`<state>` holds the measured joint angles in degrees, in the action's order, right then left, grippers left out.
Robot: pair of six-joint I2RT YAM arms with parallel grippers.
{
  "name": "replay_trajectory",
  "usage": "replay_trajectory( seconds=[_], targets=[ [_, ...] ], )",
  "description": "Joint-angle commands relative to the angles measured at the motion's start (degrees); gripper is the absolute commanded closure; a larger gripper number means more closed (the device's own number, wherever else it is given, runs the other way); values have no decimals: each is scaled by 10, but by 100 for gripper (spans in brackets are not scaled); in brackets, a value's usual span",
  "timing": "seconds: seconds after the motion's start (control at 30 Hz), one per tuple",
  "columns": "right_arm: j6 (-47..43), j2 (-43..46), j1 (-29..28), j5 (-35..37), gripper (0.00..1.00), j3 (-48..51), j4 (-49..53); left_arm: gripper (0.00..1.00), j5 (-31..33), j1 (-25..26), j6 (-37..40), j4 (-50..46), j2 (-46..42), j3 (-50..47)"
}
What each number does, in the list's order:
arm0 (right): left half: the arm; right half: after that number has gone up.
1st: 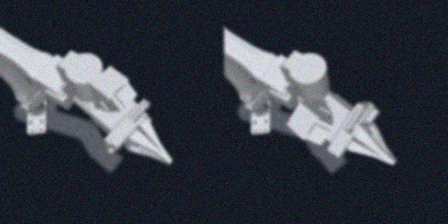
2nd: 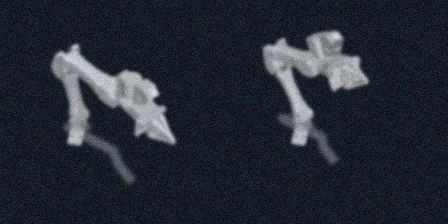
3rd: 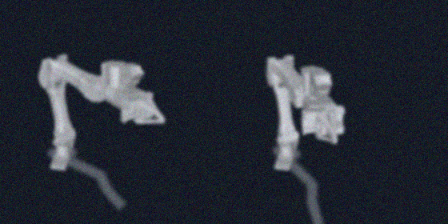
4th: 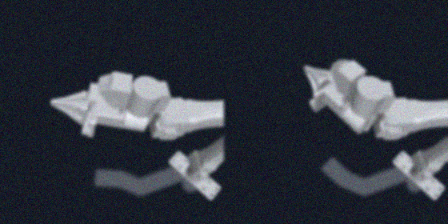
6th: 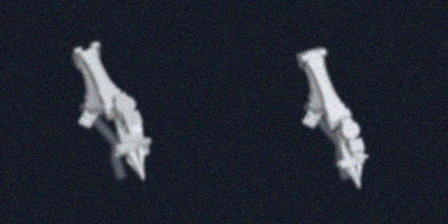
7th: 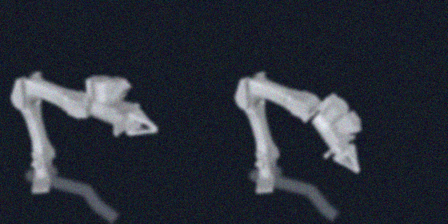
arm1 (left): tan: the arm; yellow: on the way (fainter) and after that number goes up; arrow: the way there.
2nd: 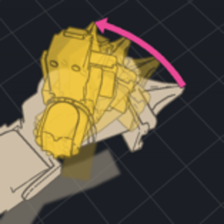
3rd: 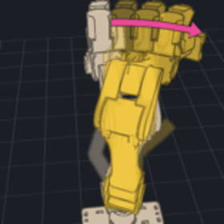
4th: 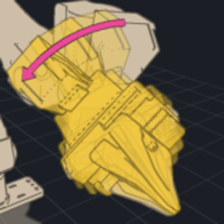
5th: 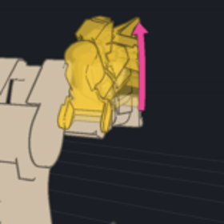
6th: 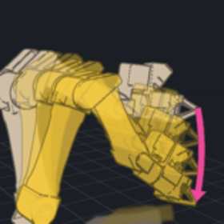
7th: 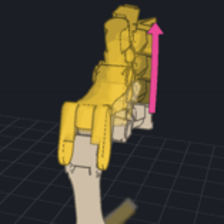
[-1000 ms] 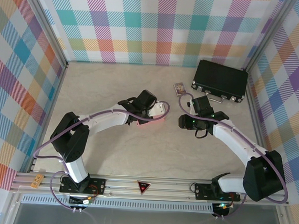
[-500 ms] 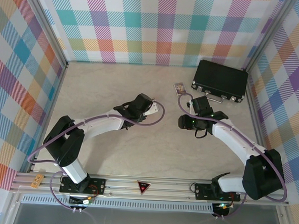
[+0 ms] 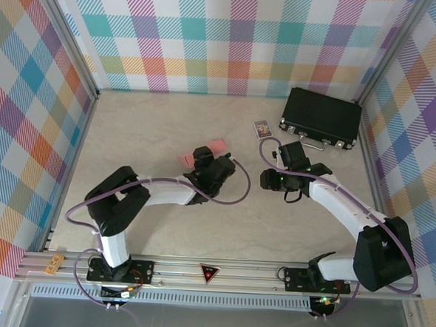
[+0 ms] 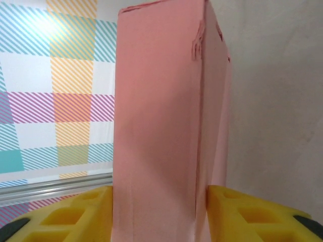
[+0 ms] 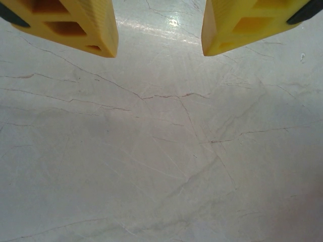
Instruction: Fold the paper box
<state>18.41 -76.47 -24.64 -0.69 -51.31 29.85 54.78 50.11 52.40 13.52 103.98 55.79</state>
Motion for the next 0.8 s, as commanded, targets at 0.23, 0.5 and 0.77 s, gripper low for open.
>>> replay_trajectory(
  seconds=[0.23,0.5,0.77],
  targets=[
    [-3,-2,4,-1,52,13,3,22,88,62,9,79,60,6],
    [-2,-8,4,-2,51,14,-4,0,-19,85,-109,-81,22,38],
    [0,-16,7,35,49,14,-9,0,-238,42,-302,-211,-102,37]
  ],
)
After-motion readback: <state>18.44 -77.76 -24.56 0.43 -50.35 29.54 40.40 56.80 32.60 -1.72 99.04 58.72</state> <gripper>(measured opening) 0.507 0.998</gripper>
